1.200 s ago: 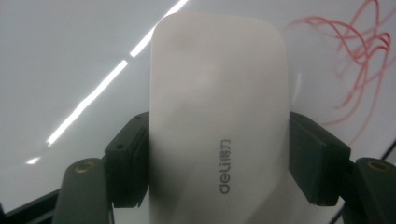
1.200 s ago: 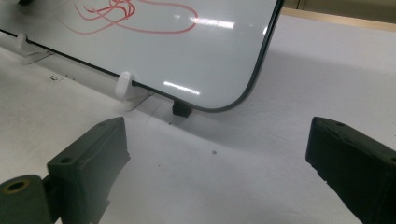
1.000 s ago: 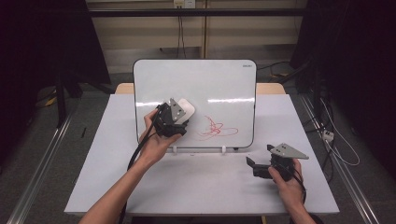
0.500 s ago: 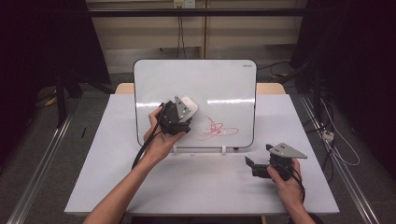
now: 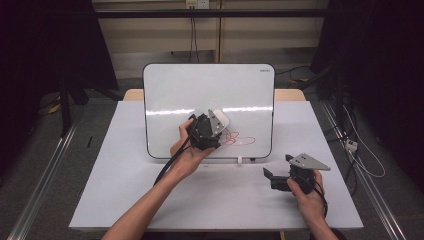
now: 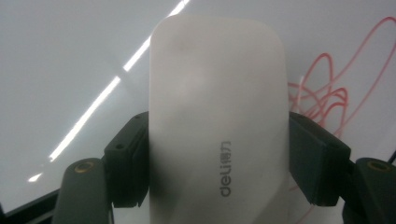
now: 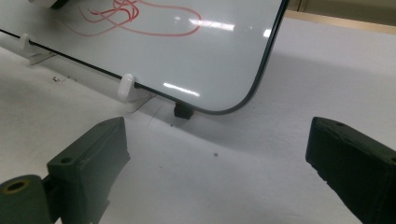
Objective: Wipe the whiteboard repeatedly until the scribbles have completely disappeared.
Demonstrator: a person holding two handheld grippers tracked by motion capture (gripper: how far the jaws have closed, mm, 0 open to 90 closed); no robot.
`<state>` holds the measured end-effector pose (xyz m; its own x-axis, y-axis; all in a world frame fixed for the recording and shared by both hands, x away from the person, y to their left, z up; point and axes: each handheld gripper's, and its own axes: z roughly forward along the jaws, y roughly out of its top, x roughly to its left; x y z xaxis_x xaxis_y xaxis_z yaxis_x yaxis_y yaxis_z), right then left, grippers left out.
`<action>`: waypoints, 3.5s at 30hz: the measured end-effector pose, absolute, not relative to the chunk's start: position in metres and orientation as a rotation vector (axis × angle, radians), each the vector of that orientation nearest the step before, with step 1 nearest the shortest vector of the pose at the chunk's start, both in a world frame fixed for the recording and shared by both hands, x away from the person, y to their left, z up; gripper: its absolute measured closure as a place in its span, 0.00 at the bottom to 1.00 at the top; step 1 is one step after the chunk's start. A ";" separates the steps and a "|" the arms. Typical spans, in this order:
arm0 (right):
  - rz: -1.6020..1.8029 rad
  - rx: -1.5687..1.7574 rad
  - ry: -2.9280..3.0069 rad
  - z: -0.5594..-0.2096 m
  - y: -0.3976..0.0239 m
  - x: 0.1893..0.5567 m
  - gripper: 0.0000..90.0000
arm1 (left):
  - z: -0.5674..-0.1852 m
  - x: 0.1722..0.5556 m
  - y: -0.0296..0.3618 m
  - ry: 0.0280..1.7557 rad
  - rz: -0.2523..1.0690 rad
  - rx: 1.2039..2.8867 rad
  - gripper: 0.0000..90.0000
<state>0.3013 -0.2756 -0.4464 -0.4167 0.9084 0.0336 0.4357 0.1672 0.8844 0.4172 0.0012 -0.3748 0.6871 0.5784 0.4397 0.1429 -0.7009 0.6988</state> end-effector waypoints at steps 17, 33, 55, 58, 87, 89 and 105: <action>1.195 1.265 1.931 -0.446 -0.276 0.300 0.06 | -0.406 0.388 -0.031 0.398 0.873 2.344 0.33; 1.195 1.270 1.928 -0.447 -0.278 0.299 0.06 | -0.384 0.409 0.015 0.489 0.853 2.321 0.33; 1.193 1.267 1.935 -0.446 -0.275 0.300 0.06 | -0.391 0.404 0.009 0.596 0.837 2.247 0.33; 1.194 1.265 1.932 -0.446 -0.276 0.300 0.06 | -0.395 0.399 -0.005 0.566 0.834 2.256 0.33; 1.196 1.274 1.922 -0.446 -0.280 0.297 0.06 | -0.398 0.393 -0.024 0.426 0.778 2.326 0.33; 1.196 1.275 1.921 -0.446 -0.280 0.297 0.06 | -0.397 0.394 -0.024 0.429 0.772 2.330 0.33; 1.196 1.270 1.927 -0.446 -0.279 0.298 0.06 | -0.387 0.401 -0.052 0.424 0.814 2.341 0.33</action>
<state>0.2978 -0.2786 -0.4456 -0.4131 0.9100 0.0347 0.4349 0.1637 0.8855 0.4014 -0.0524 -0.3875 0.7589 0.4744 0.4462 0.0944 -0.7581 0.6453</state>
